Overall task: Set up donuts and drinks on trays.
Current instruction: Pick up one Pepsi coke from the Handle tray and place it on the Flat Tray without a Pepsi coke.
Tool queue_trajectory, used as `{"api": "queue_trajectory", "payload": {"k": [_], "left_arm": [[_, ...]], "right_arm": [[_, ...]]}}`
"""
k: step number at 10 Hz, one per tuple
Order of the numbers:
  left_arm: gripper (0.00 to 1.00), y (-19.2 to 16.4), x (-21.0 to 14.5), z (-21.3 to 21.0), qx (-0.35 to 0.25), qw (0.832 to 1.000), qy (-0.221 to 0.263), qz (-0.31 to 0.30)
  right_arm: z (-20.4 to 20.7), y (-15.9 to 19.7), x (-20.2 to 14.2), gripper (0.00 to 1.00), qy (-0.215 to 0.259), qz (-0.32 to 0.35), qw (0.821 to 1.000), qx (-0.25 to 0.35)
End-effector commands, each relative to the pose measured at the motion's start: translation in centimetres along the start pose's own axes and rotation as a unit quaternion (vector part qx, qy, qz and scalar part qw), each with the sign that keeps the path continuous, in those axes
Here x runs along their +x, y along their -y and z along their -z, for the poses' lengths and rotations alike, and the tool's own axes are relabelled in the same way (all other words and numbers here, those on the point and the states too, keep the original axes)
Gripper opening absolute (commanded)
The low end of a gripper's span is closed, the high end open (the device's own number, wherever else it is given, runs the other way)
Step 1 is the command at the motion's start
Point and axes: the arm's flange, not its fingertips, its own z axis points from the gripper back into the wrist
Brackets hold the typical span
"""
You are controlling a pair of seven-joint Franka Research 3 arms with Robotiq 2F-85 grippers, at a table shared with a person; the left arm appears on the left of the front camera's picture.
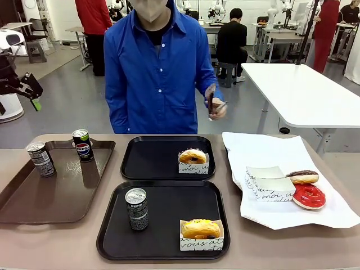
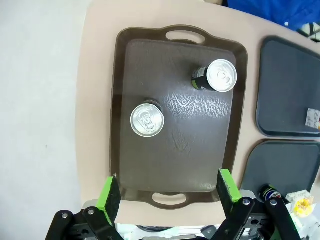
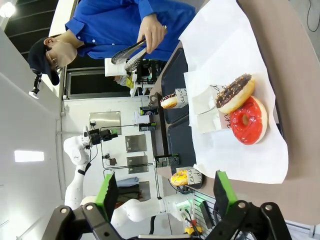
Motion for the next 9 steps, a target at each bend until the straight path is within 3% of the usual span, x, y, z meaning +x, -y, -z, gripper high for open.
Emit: {"api": "queue_trajectory", "payload": {"k": [1,5,7,9], "left_arm": [[1.0,-0.4,2.5,2.3,0.008,0.996,-0.016,0.085],[1.0,-2.4,4.1,6.9,-0.008,0.987,-0.058,0.148],[1.0,-3.1,3.8,8.8,-0.015,0.989,-0.073,0.125],[1.0,-3.7,2.8,11.0,-0.015,0.996,-0.04,0.082]], "right_arm": [[0.0,0.1,0.2,1.0,0.002,-0.005,1.0,0.009],[0.0,0.1,0.2,1.0,0.002,-0.005,1.0,0.009],[0.0,0.1,0.2,1.0,0.002,-0.005,1.0,0.009],[0.0,0.1,0.2,1.0,0.002,-0.005,1.0,0.009]]}}
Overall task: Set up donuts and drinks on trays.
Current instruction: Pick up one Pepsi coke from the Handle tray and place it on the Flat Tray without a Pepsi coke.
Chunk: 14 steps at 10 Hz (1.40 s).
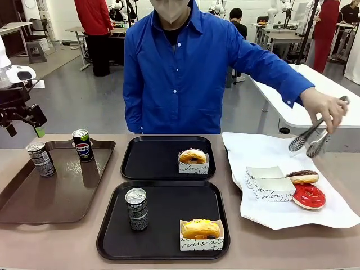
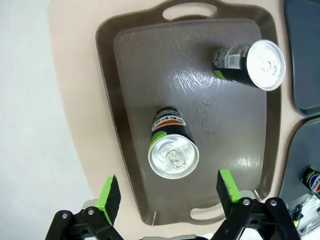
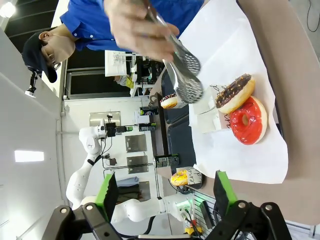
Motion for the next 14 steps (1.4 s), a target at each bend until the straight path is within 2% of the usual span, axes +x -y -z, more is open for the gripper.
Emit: {"api": "queue_trajectory", "payload": {"k": [1,7,12,14], "left_arm": [[1.0,0.0,-0.2,1.5,-0.01,0.999,0.028,-0.041],[1.0,1.0,-0.9,4.1,0.023,0.998,0.02,-0.048],[1.0,1.2,0.5,6.1,0.03,0.997,0.023,-0.062],[1.0,1.2,1.3,6.7,0.031,0.997,0.005,-0.067]], "right_arm": [[0.0,0.1,0.2,1.0,0.002,-0.005,1.0,0.009],[0.0,0.1,0.2,1.0,0.002,-0.005,1.0,0.009],[0.0,0.1,0.2,1.0,0.002,-0.005,1.0,0.009],[0.0,0.1,0.2,1.0,0.002,-0.005,1.0,0.009]]}}
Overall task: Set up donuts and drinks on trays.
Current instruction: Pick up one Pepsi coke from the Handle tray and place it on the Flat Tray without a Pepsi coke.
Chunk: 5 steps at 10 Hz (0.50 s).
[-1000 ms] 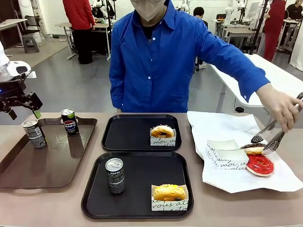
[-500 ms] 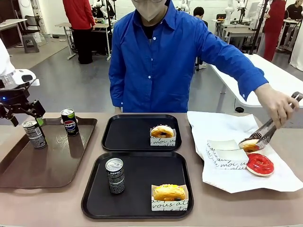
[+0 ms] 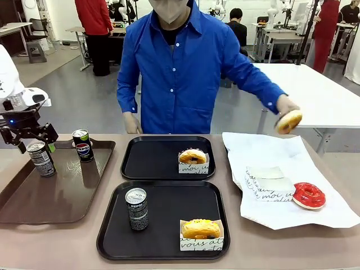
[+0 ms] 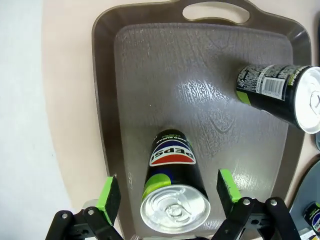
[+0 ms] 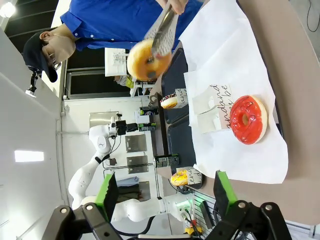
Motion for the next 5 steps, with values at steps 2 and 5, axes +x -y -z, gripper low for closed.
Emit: {"api": "queue_trajectory", "payload": {"k": [2,5], "left_arm": [[1.0,0.6,0.5,1.0,0.014,1.0,-0.024,-0.014],[1.0,0.7,0.5,1.7,0.022,0.999,-0.032,-0.009]], "right_arm": [[0.0,0.1,0.2,1.0,0.002,-0.005,1.0,0.009],[0.0,0.1,0.2,1.0,0.002,-0.005,1.0,0.009]]}}
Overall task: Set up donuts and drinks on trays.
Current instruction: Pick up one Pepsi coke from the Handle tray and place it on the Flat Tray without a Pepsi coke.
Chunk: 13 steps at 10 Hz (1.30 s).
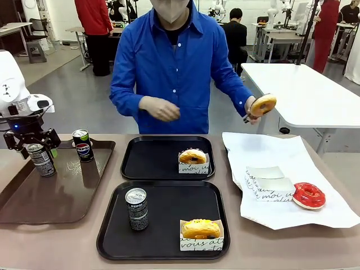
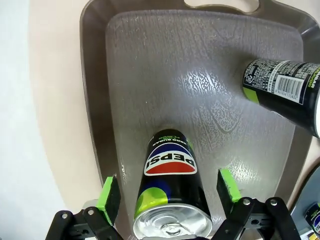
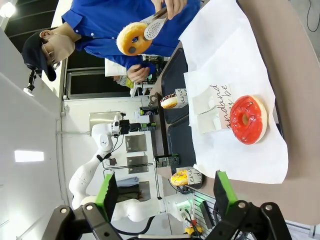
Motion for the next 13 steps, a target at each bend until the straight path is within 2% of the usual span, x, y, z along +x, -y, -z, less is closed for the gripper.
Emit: {"api": "queue_trajectory", "payload": {"k": [1,2,3,4,5,6,7,11,13], "left_arm": [[1.0,0.5,0.4,-0.2,0.021,1.0,-0.005,-0.005],[1.0,0.4,0.3,-0.2,0.015,1.0,0.006,-0.002],[0.46,0.3,0.2,-0.3,0.014,1.0,0.009,0.0],[0.46,0.3,0.2,-0.4,0.015,1.0,0.009,0.0],[0.0,0.3,0.2,-0.5,0.016,1.0,0.008,0.0],[0.41,0.4,0.4,-0.8,0.019,1.0,0.005,-0.003],[0.0,0.4,0.4,-0.9,0.02,1.0,0.004,-0.007],[0.03,0.7,0.0,-2.8,0.036,0.999,-0.012,-0.029],[0.0,2.0,-2.4,-8.2,0.026,0.998,-0.026,-0.041]], "right_arm": [[0.0,0.1,0.2,1.0,0.002,-0.005,1.0,0.009],[0.0,0.1,0.2,1.0,0.002,-0.005,1.0,0.009],[0.0,0.1,0.2,1.0,0.002,-0.005,1.0,0.009],[0.0,0.1,0.2,1.0,0.002,-0.005,1.0,0.009],[0.0,0.1,0.2,1.0,0.002,-0.005,1.0,0.009],[0.0,0.1,0.2,1.0,0.002,-0.005,1.0,0.009],[0.0,0.1,0.2,1.0,0.002,-0.005,1.0,0.009],[0.0,0.1,0.2,1.0,0.002,-0.005,1.0,0.009],[0.0,0.1,0.2,1.0,0.002,-0.005,1.0,0.009]]}}
